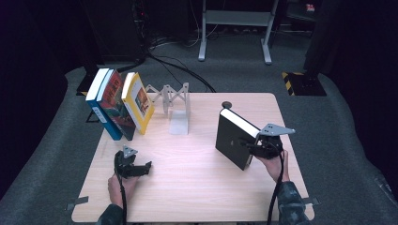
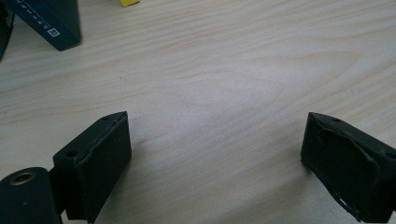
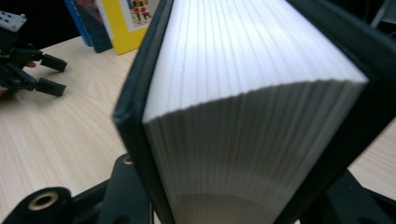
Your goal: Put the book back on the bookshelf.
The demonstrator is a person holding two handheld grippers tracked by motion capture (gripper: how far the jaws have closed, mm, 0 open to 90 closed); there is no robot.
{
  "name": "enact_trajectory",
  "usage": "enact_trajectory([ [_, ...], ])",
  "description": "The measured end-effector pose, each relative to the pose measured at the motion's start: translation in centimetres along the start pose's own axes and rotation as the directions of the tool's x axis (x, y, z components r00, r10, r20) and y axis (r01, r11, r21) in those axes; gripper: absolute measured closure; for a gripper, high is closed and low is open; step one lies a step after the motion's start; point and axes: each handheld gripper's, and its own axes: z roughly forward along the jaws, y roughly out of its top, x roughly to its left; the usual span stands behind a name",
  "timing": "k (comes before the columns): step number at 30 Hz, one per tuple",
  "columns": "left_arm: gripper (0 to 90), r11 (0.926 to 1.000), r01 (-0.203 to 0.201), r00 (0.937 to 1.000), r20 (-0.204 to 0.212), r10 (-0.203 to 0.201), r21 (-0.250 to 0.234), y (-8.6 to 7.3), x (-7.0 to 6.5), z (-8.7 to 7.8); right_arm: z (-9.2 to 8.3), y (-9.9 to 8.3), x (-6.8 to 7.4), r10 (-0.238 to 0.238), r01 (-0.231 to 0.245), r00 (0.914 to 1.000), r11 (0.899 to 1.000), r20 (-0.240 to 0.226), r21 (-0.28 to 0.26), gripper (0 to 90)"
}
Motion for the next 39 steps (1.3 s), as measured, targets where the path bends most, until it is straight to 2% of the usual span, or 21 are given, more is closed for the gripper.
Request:
enact_trajectory([
  [10,8.2,1.0000,0.000,1.0000,0.000,0.000,0.000,0.0,0.0,0.0,2.5,1.1,2.3,-0.045,0.045,0.9937,0.999,-0.102,-0.005,53.7],
  [18,8.2,1.0000,0.000,1.0000,0.000,0.000,0.000,0.0,0.0,0.0,4.4,1.8,4.6,-0.094,0.094,0.9763,0.996,-0.195,-0.008,53.4],
  [26,8.2,1.0000,0.000,1.0000,0.001,0.000,-0.001,0.0,0.0,0.0,4.2,1.6,4.4,-0.055,0.056,0.9779,0.998,-0.202,0.002,50.7],
  [30,8.3,1.0000,0.000,1.0000,0.001,0.000,-0.001,0.0,0.0,0.0,3.6,1.5,4.2,-0.055,0.057,0.9803,0.998,-0.190,0.007,42.5],
  [39,8.3,1.0000,0.000,1.0000,0.002,0.000,-0.001,0.0,0.0,0.0,2.2,0.7,3.8,-0.035,0.038,0.9865,0.999,-0.160,0.012,32.8],
])
